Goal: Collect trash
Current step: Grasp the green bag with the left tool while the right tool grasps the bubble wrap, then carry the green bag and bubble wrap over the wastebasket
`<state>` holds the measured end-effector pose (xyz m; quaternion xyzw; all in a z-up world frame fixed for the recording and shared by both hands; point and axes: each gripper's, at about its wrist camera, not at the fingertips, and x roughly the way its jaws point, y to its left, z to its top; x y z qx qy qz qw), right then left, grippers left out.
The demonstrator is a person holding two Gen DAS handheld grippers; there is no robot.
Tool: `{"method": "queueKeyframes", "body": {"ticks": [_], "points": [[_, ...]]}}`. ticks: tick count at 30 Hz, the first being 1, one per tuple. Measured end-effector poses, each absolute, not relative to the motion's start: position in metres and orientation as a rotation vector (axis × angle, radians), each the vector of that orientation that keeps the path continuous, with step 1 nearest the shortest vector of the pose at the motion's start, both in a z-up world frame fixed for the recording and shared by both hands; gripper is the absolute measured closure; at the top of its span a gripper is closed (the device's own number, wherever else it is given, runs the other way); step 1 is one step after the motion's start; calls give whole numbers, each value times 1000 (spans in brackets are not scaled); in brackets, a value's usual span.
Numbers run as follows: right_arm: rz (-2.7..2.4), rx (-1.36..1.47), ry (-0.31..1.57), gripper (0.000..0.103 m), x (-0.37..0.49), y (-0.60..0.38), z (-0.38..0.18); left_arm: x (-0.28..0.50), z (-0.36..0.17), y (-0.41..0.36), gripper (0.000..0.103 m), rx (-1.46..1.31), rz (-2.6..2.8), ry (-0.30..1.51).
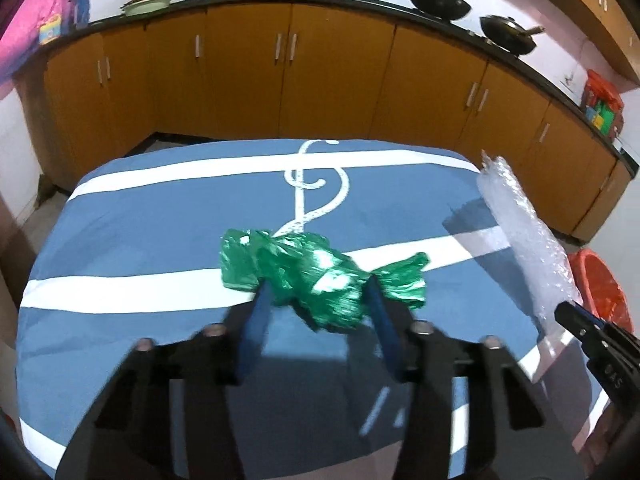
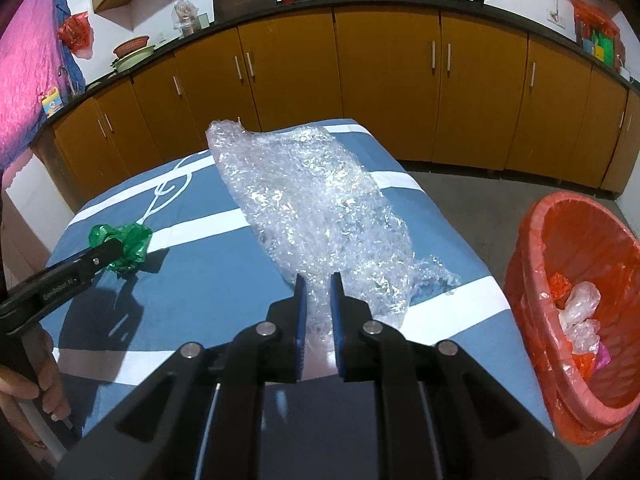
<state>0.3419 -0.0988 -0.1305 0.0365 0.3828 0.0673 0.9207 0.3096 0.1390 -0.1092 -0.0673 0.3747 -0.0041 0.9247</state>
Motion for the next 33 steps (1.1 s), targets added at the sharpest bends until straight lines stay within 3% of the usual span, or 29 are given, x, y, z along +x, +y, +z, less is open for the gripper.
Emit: {"method": "queueKeyframes", "body": {"ticks": [8,20,33], "points": [[136,83,782,90,337,-103,-126,305,-103,137,79,-121,14,740],[160,114,700,91,304,-120,-85,276,-52,121,79,-103,0,644],[73,167,583,91,255,-188,-21,251,2,48,79,-57,-135,547]]}}
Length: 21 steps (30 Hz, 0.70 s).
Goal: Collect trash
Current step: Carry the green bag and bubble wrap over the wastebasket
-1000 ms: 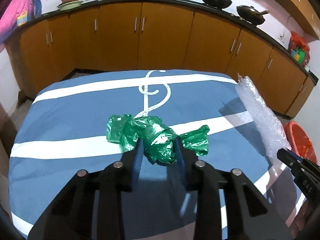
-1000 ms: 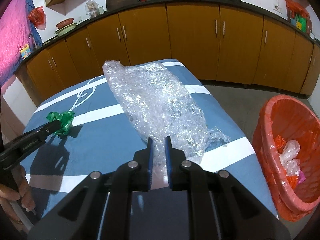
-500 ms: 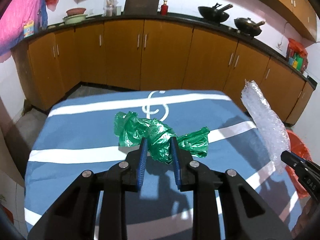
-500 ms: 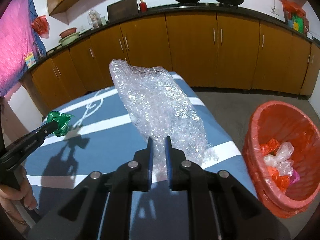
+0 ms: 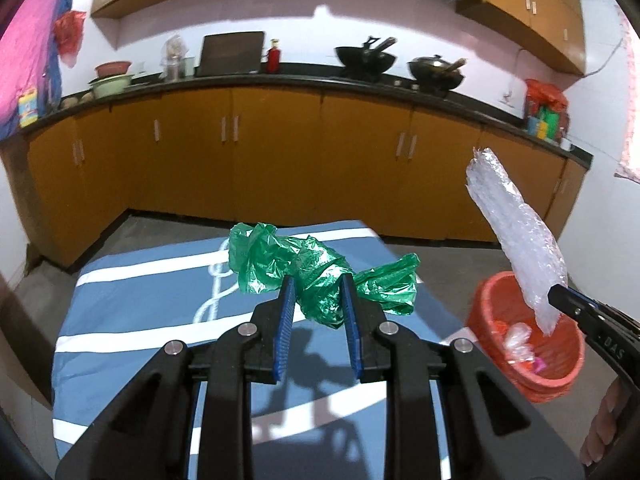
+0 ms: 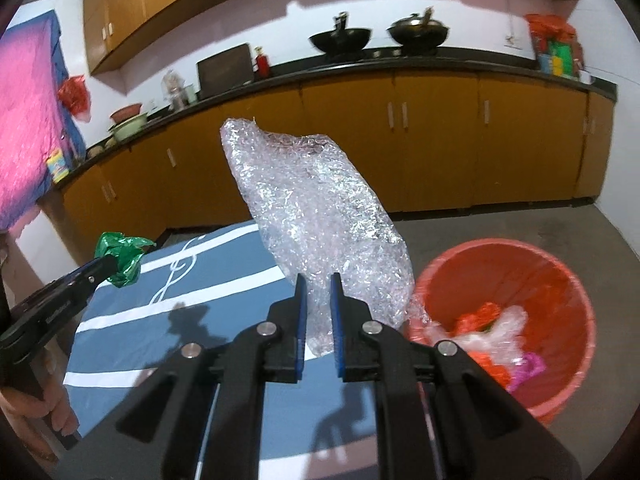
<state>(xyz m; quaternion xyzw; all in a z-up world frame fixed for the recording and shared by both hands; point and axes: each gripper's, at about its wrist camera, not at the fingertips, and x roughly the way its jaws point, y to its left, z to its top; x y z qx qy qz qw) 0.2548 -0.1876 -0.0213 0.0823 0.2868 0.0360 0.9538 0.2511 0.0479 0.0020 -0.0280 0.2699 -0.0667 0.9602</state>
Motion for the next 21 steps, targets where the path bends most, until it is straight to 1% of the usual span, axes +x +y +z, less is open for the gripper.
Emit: {"method": "queueKeyframes", "body": {"ticks": [11,21], "points": [[-74,182,534,91,220,-271,1,246,11,-30,79,-37,-272,537],[-175,252,553,91,208,-336,-9,242,4,-94,79,-1,-388,554]]}}
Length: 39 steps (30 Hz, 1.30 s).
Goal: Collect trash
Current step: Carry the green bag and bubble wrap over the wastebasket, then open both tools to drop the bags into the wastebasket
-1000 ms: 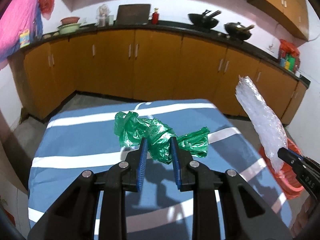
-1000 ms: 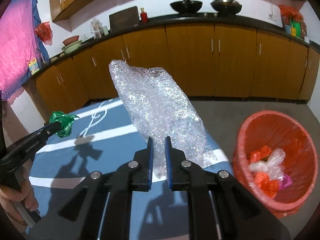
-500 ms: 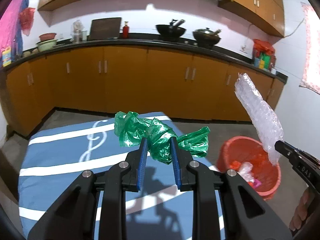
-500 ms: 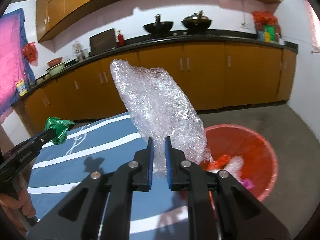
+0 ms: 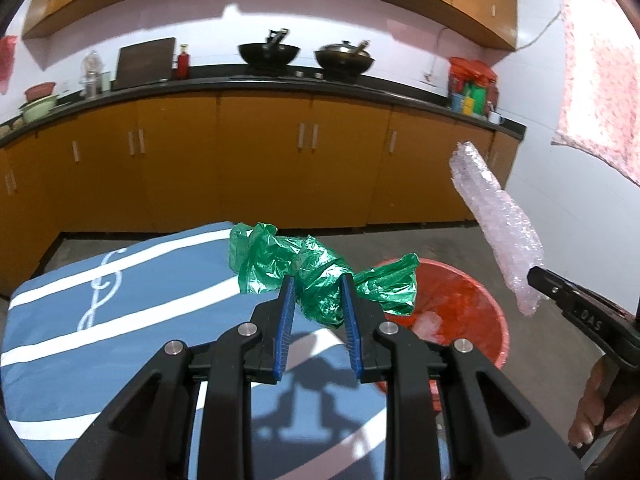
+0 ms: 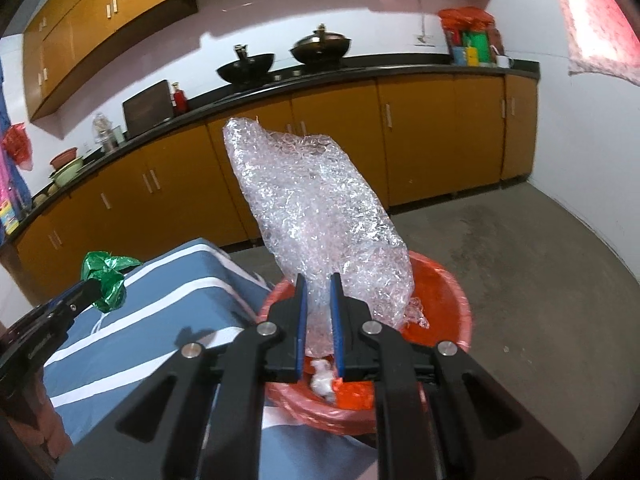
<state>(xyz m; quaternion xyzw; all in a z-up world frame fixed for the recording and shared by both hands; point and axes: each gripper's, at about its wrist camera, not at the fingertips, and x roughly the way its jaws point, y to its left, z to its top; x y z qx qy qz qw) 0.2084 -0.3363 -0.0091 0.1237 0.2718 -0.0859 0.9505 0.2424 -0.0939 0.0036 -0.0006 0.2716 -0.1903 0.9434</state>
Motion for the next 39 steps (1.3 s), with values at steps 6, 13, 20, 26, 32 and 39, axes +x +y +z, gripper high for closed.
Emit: {"method": "queueKeyframes", "body": {"ticks": [6,13,20,26,32,39], "points": [[-205,278,573,91,208,-361,-21,246,-7,-127,79,23,-444,573],[-217,305,595,91,211,-379,-42,252,-24,-163,79,62,-509,608],[-221,309,626,91,224,-387,-62,265,-46,-196,79,93,-562,654],[-221,334,638,91,235,-401,-75,275,-61,-219,78,109,-596,686],[-170,392,636,81,236,-414,-88,282,-76,-224,59,105,-596,720],[-189,423,609,59,220,-422,-89,284,-76,-190,56,61,-504,728]]}}
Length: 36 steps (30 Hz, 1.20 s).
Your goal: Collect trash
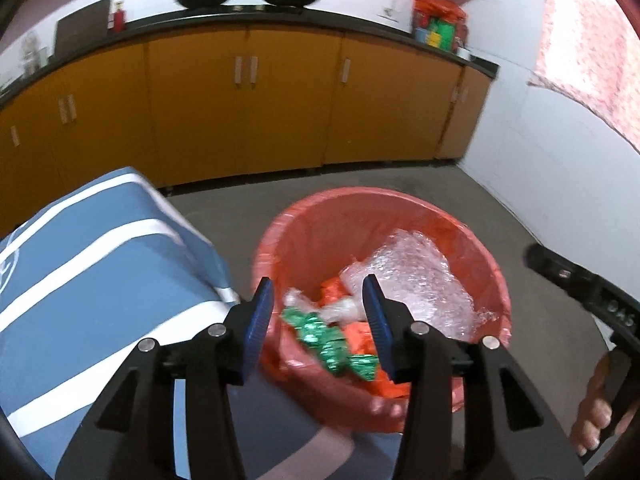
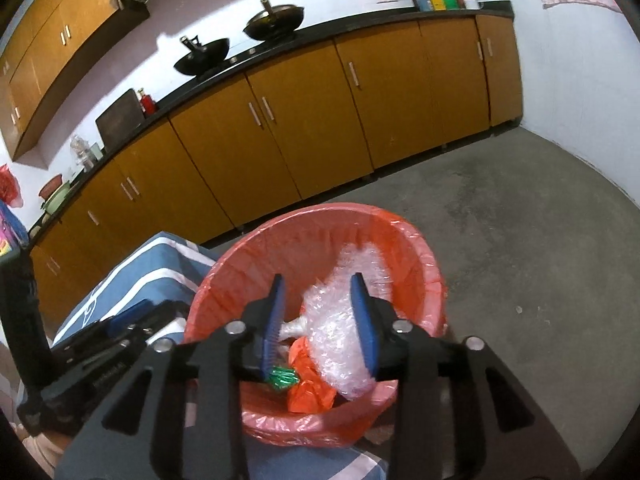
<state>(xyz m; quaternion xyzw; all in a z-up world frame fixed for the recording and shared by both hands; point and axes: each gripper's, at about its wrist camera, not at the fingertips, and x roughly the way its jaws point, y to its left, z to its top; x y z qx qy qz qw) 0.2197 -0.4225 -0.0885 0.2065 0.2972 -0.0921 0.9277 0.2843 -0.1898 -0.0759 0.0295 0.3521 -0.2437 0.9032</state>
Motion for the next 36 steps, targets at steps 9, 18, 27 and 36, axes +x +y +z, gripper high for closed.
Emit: {"method": "queueKeyframes", "body": {"ticks": [9,18,27,36], "points": [[-290,334,460,4,161,-402,-41,231,-25,-112,26,3,-369,568],[-354,189,417,4,98,-352,-1,135,21,-45,2,23,-234,401],[-276,99,360,4,47,-292,22,65,24,-2,2,-2,-120,364],[-280,45,320,4,18,-258,18,35,10,8,2,33,-69,358]]}}
